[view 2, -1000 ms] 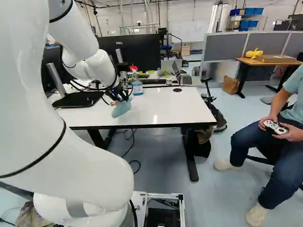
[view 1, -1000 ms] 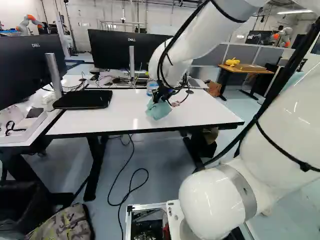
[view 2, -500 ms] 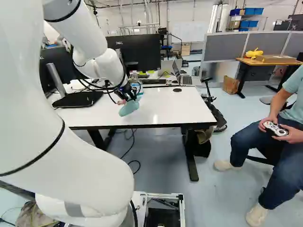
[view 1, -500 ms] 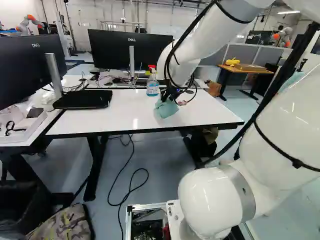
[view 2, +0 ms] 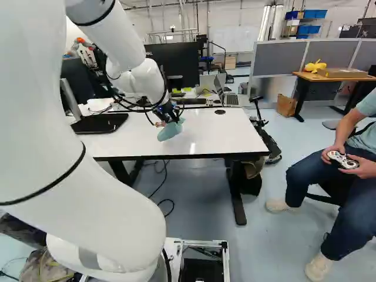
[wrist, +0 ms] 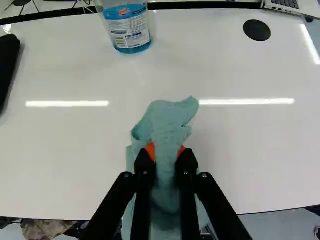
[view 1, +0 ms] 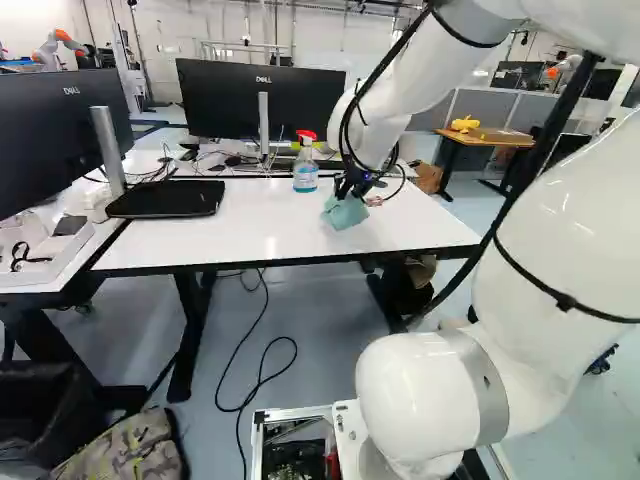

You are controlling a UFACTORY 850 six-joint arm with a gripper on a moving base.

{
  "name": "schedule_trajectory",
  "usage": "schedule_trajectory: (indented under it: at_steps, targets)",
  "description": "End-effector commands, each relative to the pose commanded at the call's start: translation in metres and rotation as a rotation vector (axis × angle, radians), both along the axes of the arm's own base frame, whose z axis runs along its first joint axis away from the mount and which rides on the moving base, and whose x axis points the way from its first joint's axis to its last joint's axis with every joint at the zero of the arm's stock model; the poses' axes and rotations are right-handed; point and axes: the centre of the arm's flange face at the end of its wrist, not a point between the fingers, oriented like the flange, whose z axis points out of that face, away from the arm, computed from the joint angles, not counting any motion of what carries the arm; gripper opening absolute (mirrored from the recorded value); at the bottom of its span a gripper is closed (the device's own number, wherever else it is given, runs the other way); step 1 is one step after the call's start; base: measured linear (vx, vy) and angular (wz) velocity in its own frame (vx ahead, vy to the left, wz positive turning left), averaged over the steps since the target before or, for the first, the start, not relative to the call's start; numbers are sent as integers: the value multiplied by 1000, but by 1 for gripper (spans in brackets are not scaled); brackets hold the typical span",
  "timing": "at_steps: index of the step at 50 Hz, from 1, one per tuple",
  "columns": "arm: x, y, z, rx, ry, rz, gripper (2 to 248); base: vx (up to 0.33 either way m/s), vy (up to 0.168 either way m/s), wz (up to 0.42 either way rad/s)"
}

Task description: Clean the table with the green towel

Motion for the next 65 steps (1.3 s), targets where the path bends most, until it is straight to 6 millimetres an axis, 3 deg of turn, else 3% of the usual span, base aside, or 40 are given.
schedule_trajectory:
  at_steps: [10,40,65]
  targets:
    - [13,-14,0,0,0,-30,57,0,0,0]
    - [27,-64,1,0,-1,-135,57,0,0,0]
    - [58,-104,1,-1,-7,-201,57,0,0,0]
